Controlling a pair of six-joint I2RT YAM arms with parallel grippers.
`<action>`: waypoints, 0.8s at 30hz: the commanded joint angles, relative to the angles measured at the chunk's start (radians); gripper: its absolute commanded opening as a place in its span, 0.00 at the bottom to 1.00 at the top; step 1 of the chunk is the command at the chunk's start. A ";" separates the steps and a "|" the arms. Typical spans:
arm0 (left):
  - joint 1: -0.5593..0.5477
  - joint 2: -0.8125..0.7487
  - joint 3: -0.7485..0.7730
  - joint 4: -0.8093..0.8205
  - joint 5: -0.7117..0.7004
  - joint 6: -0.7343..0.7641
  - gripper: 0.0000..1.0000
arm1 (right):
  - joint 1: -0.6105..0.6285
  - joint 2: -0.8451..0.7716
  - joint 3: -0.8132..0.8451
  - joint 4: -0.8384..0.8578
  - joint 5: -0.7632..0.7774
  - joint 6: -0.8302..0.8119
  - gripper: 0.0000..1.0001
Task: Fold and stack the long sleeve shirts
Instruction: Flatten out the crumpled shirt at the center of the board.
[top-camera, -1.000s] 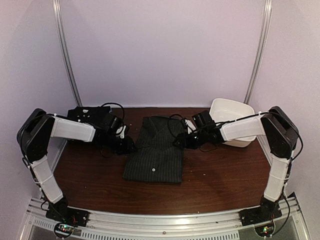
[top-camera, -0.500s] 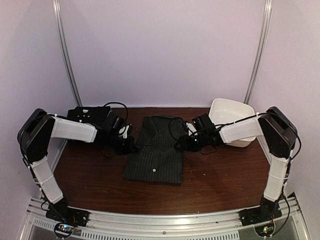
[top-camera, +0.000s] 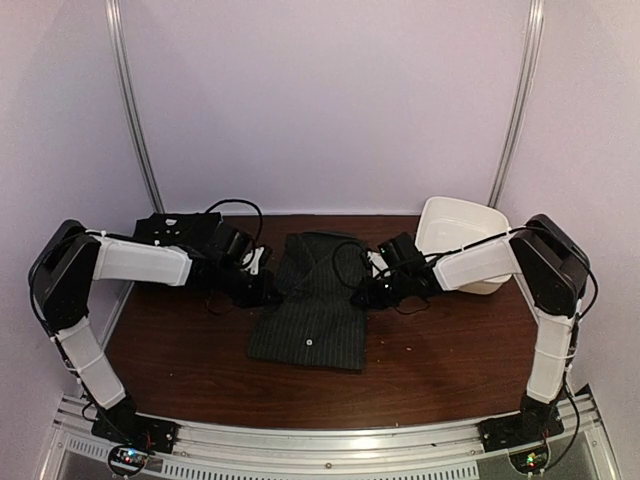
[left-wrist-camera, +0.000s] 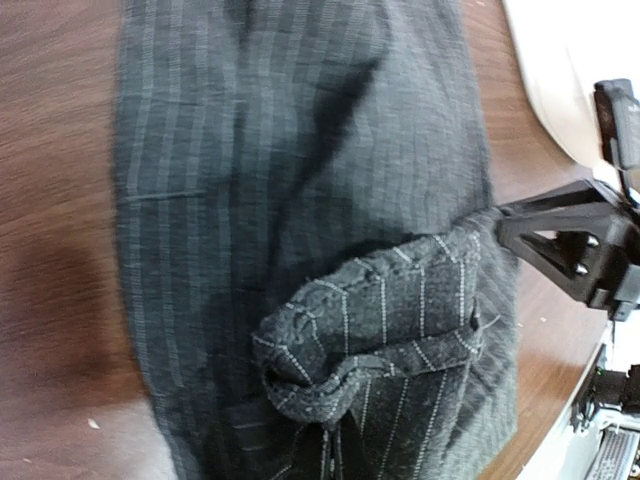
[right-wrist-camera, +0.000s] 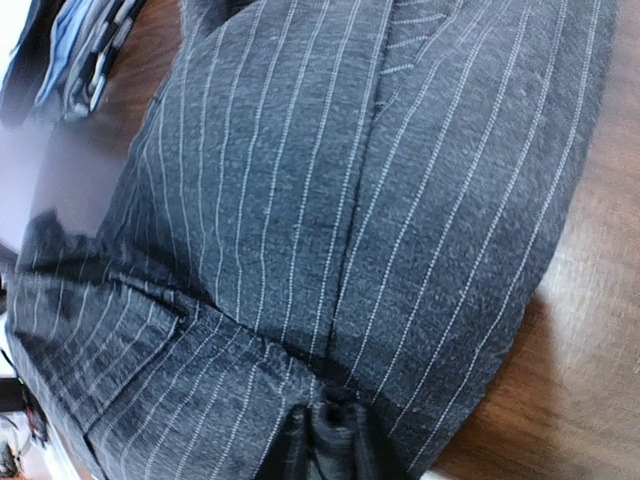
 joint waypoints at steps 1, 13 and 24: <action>-0.031 -0.060 0.002 0.029 0.046 0.024 0.00 | 0.015 -0.028 0.006 0.010 0.007 0.006 0.11; -0.167 -0.307 -0.123 -0.119 0.066 -0.023 0.00 | 0.204 -0.361 -0.169 -0.052 0.086 0.060 0.01; -0.430 -0.527 -0.410 -0.177 0.049 -0.275 0.00 | 0.654 -0.593 -0.432 0.027 0.277 0.312 0.02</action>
